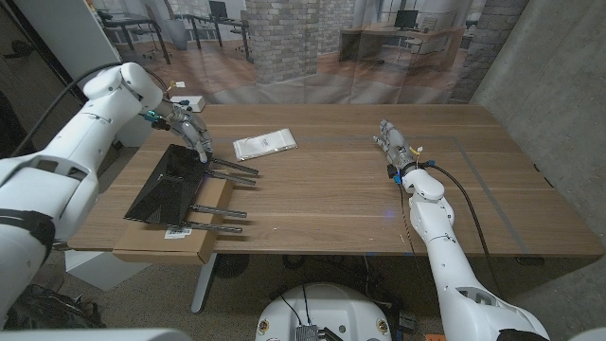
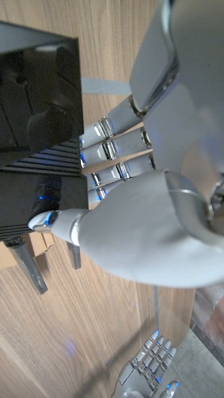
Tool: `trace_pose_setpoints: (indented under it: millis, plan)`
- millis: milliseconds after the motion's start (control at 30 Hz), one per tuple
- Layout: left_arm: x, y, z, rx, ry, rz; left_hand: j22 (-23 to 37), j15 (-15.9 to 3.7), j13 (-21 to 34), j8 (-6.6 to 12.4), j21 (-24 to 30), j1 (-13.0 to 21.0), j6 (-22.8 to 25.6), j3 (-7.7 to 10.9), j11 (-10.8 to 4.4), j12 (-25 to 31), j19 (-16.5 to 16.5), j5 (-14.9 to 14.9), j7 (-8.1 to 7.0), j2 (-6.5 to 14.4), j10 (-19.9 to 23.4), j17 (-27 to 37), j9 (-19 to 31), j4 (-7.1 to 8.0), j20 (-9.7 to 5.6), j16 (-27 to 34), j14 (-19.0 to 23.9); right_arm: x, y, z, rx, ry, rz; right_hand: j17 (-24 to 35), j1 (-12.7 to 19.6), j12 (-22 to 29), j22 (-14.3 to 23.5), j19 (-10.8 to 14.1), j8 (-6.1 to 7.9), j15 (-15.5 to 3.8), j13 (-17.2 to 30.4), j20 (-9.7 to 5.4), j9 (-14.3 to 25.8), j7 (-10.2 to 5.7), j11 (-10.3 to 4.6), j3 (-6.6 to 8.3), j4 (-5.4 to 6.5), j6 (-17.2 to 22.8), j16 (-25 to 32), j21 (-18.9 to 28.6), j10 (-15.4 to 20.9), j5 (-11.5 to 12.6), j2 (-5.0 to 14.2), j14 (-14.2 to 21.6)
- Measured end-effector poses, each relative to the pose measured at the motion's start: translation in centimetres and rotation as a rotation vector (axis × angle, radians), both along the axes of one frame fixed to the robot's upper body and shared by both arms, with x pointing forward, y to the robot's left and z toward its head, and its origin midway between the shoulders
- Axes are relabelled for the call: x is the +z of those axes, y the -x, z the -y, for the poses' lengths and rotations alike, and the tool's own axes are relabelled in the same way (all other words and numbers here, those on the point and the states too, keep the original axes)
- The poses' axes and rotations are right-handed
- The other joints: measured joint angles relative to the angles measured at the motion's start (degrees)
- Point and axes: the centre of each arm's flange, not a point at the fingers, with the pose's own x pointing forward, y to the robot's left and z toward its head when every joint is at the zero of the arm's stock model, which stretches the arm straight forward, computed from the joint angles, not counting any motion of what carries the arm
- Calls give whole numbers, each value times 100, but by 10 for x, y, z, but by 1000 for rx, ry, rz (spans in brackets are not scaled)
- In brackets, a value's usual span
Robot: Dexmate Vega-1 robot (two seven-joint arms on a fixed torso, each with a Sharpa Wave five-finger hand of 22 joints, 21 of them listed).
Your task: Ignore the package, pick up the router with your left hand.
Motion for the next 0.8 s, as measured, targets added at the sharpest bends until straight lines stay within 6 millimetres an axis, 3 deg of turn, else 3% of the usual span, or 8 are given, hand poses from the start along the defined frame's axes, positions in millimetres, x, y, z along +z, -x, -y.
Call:
trace_pose_setpoints:
  millis: [800]
  plan:
    - [7,22,-12,-31,146,252,0,36,389,129,528,122,336,-22,-2,43,-15,10,29,-121,330,98,3,9,-11,-52,202,2,4,-2,-1,11,10,1,0,0,0,0,0,0,0,0,0,0,0,1,-34,0,0,0,0,0,0,0]
